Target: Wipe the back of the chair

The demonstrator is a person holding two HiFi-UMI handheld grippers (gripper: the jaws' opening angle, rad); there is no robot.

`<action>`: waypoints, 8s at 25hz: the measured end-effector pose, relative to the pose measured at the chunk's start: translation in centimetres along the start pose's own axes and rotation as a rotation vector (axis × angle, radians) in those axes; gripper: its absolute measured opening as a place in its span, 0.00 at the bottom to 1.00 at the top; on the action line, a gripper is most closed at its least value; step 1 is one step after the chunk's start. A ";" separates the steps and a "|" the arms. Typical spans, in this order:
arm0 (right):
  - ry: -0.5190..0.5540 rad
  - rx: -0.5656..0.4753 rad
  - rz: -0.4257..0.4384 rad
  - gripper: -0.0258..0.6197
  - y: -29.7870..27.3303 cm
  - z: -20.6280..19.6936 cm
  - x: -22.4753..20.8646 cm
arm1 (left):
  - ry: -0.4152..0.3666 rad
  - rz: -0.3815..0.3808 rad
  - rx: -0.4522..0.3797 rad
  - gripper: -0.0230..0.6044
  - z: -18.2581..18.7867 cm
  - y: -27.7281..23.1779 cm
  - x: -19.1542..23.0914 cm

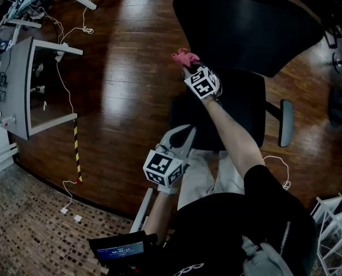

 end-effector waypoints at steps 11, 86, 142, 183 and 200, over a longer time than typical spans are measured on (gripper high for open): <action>0.029 0.065 -0.048 0.10 2.1 -4.4 -4.2 | 0.015 0.007 0.005 0.02 -0.7 -1.3 -1.1; -0.046 -0.342 0.061 0.10 8.1 22.0 -3.7 | -0.069 -0.024 -0.102 0.02 6.3 -0.9 -1.4; -0.253 -0.105 -0.660 0.10 33.8 0.0 -30.5 | -0.182 -0.176 0.007 0.02 8.9 -9.0 -7.5; 0.229 -0.199 0.017 0.10 8.8 16.9 -4.1 | -0.107 0.003 -0.072 0.02 6.7 1.0 -1.3; -0.098 -0.121 -0.336 0.10 22.9 1.1 -22.5 | -0.204 -0.163 0.054 0.02 5.8 -8.9 -10.6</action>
Point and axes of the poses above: the fingertips, and each gripper's own axes: y backward along the fingers, x to its left, z out of its top, the point moved 9 cm from there along y, backward along the fingers, and after that the axes turned 4 degrees about y, right-handed, at the moved point
